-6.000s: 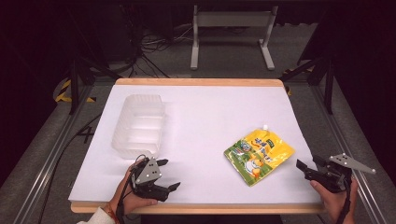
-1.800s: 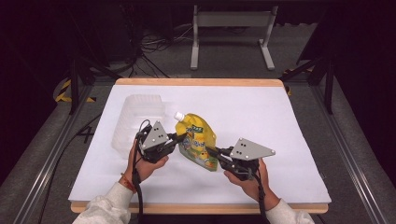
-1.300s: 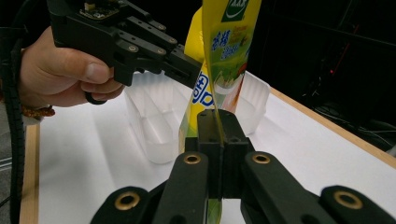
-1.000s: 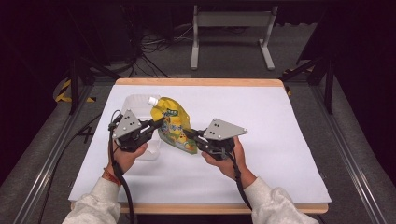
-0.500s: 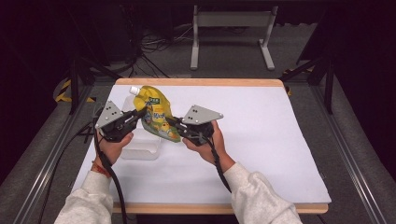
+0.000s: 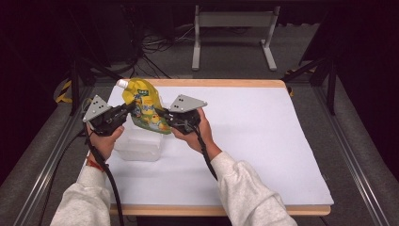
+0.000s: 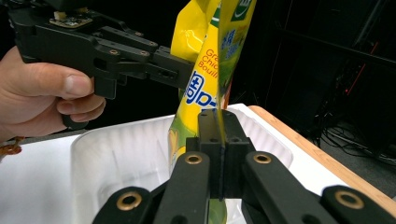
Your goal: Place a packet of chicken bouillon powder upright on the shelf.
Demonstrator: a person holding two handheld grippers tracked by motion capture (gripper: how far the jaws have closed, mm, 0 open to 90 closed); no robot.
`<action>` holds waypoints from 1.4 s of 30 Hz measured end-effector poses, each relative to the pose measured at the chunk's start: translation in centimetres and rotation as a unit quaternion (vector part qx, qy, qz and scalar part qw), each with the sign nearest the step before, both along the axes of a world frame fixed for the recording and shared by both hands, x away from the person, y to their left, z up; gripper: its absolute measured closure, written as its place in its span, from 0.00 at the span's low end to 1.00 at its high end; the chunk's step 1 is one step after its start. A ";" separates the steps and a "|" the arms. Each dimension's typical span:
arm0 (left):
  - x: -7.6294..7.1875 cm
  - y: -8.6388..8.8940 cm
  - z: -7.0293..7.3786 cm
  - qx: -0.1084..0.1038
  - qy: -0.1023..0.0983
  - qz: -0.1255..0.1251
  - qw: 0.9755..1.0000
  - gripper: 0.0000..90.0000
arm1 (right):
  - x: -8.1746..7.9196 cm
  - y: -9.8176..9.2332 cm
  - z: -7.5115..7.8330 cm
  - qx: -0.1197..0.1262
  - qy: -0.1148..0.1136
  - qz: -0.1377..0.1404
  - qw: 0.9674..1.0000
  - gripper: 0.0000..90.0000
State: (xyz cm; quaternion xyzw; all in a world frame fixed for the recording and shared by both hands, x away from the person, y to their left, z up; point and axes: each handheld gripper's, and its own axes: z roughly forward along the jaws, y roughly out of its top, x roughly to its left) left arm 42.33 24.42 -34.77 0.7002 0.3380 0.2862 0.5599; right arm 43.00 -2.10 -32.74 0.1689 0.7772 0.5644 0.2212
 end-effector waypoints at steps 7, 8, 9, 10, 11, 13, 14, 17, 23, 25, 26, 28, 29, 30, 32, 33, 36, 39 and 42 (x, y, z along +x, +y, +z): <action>0.9 1.7 -0.9 -0.032 0.001 0.014 0.999 0.94 | 1.3 1.5 -0.5 0.003 0.003 0.003 1.000 1.00; 0.9 1.7 -0.9 -0.032 0.001 0.014 0.999 0.94 | 1.3 1.5 -0.5 0.003 0.003 0.003 1.000 1.00; 0.9 1.8 -1.0 -0.031 0.000 0.018 0.999 0.94 | 1.5 2.0 -1.1 0.008 0.005 0.000 1.000 1.00; 0.9 1.9 -1.1 -0.033 -0.002 0.020 0.999 0.94 | 1.5 2.0 -1.1 0.008 0.005 0.000 1.000 1.00; 1.0 2.0 -1.1 -0.035 0.000 0.021 0.999 0.94 | 1.7 2.1 -1.3 0.009 0.005 0.000 1.000 1.00; 1.1 2.2 -1.4 -0.043 0.003 0.022 0.999 0.95 | 2.0 2.3 -1.7 0.009 0.009 -0.006 1.000 1.00; 1.2 2.2 -1.5 -0.041 0.004 0.021 0.999 0.95 | 2.2 2.3 -1.9 0.009 0.011 -0.008 1.000 1.00; 1.4 2.2 -1.7 -0.042 0.005 0.021 0.999 0.95 | 2.6 2.4 -2.4 0.008 0.015 -0.013 1.000 1.00; 1.4 2.3 -1.0 -0.035 -0.011 0.026 0.999 0.96 | 2.8 2.4 -1.8 0.013 0.003 -0.016 1.000 1.00; 1.6 2.4 -0.9 -0.042 -0.014 0.026 0.999 0.96 | 3.0 2.6 -1.5 0.013 -0.003 -0.016 1.000 1.00; 1.7 2.4 -0.8 -0.043 -0.014 0.026 0.999 0.96 | 3.0 2.6 -1.3 0.012 -0.006 -0.018 1.000 1.00; 2.0 2.5 -0.9 -0.044 -0.015 0.028 0.999 0.96 | 3.2 2.8 -1.2 0.009 -0.009 -0.020 1.000 1.00; 2.1 2.5 -1.0 -0.042 -0.014 0.029 0.999 0.96 | 3.3 2.9 -1.2 0.010 -0.007 -0.021 1.000 1.00; 2.1 2.6 -1.2 -0.043 -0.011 0.031 0.999 0.96 | 3.4 3.0 -1.4 0.009 -0.005 -0.022 1.000 1.00; 2.3 2.8 -1.5 -0.049 -0.007 0.029 0.998 0.96 | 3.5 3.1 -1.5 0.007 -0.005 -0.023 1.000 1.00; 2.4 2.8 -1.7 -0.049 -0.005 0.030 0.998 0.96 | 3.6 3.2 -1.7 0.006 -0.006 -0.024 1.000 1.00; 2.6 2.9 -2.2 -0.046 0.005 0.026 0.999 0.96 | 3.9 3.3 -2.3 0.009 0.002 -0.027 1.000 1.00; 2.9 2.8 -2.6 -0.046 0.014 0.027 0.998 0.95 | 4.2 3.2 -2.9 0.009 0.007 -0.030 0.999 1.00; 3.0 2.8 -2.9 -0.037 0.022 0.024 0.999 0.95 | 4.2 3.2 -3.5 0.010 0.015 -0.029 0.999 1.00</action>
